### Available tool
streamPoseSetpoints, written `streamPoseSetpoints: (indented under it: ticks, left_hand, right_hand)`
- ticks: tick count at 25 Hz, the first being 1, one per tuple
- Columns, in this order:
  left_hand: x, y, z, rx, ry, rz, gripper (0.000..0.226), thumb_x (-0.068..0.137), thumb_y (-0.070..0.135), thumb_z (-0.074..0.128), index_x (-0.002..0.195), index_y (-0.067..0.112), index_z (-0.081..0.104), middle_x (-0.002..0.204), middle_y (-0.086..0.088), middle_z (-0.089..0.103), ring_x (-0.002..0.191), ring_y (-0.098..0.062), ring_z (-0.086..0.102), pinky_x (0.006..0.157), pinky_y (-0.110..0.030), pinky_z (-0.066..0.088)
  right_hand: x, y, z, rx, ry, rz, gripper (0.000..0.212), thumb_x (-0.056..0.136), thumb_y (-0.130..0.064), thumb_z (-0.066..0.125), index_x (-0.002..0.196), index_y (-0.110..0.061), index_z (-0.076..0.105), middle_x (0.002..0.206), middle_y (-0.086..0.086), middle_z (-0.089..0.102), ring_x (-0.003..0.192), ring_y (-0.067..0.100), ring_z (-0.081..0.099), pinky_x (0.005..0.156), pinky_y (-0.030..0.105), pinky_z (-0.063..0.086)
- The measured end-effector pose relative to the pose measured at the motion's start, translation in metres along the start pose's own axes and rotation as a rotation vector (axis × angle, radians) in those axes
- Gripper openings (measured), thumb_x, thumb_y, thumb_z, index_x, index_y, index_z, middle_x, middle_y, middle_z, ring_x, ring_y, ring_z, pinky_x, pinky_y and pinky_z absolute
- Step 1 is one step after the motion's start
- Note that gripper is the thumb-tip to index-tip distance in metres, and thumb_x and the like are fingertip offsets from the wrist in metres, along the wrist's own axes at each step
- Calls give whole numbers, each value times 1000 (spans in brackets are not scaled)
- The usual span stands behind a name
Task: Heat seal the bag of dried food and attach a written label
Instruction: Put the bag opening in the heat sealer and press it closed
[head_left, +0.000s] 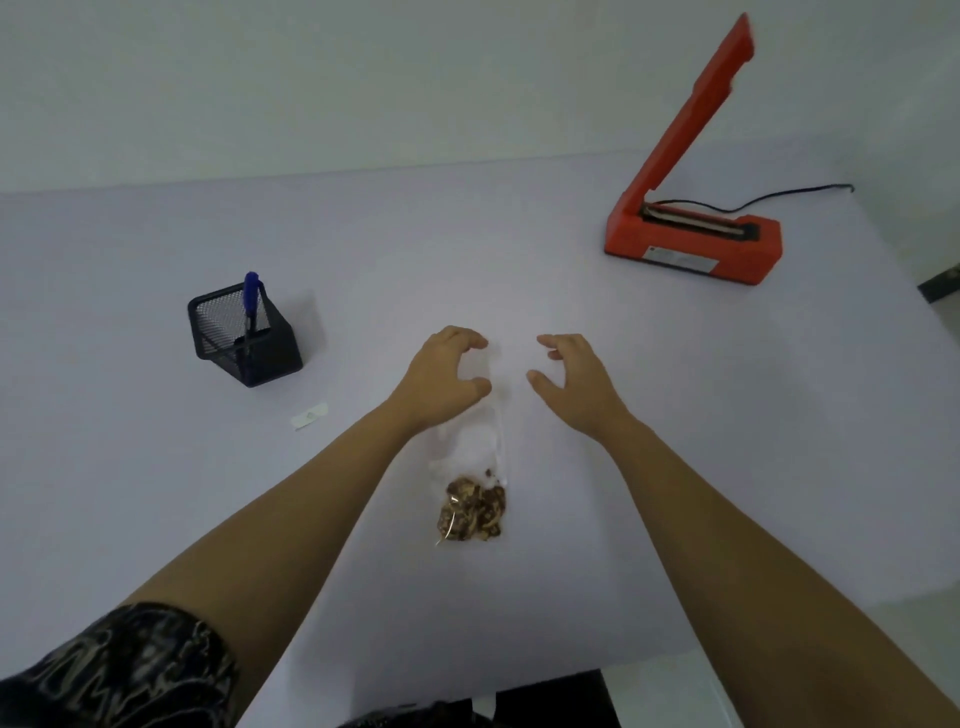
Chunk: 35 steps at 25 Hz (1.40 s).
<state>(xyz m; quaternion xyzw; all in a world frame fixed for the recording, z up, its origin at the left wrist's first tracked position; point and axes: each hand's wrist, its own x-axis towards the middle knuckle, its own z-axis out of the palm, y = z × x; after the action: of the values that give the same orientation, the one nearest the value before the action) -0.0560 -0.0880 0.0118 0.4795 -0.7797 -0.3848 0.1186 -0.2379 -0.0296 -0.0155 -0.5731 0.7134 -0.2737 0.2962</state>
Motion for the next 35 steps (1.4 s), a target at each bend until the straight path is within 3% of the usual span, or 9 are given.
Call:
streamPoseSetpoints:
  ticks: [7,13,17,20,24,28,32,35]
  left_hand:
    - [79,85,39,-19,-30,-41,55,87,17,57,138,9,38,144,-10,40,132,-22,37,105,-29,30]
    - [164,129,81,-106,-102,-276,69,90,19,53,148,10,16,155,-10,20,141,-25,23,113,-36,26]
    - [203,147,91,-205,-47,-362,77,89,14,53,149,9,4,156,-11,15,141,-27,24,109,-34,28]
    - [220,154,96,-271,-61,-351,72,86,7,53,146,9,15,150,-13,30,135,-29,33,97,-32,35]
    - [218,154,101,-316,-51,-336,64,82,3,53,140,12,29,137,-12,44,124,-26,43,85,-30,37]
    - [186,145,109,-307,-56,-323,65,81,4,54,141,14,29,139,-10,43,117,-19,43,85,-30,37]
    - [138,142,118,-293,-61,-301,65,82,3,54,141,15,28,144,-10,39,132,-25,37,98,-36,38]
    - [103,135,124,-276,-44,-287,64,82,3,56,140,14,30,144,-10,39,131,-25,38,101,-38,38]
  right_hand:
    - [35,65,-91,-150,86,115,54,86,-20,61,134,-3,40,135,16,41,124,29,44,106,39,37]
    - [70,141,-177,-174,221,387,77,87,-21,60,143,3,13,149,24,20,138,36,24,112,41,23]
    - [91,175,-207,-113,185,498,90,88,-21,60,144,3,-6,156,22,-2,144,33,5,116,37,12]
    - [101,187,-211,-33,113,433,92,85,-18,62,145,0,-6,155,19,9,143,30,13,115,37,16]
    - [96,188,-205,96,184,403,84,79,-14,66,144,-3,13,141,17,38,130,32,38,109,43,34]
    - [50,185,-191,150,227,412,81,80,-14,64,144,-9,17,140,14,39,128,30,40,107,45,36]
    - [-9,181,-176,171,261,382,78,79,-13,64,144,-14,21,138,13,42,125,28,44,105,47,38]
    - [-45,174,-164,180,281,373,76,78,-12,65,142,-16,24,136,11,44,123,27,45,104,47,40]
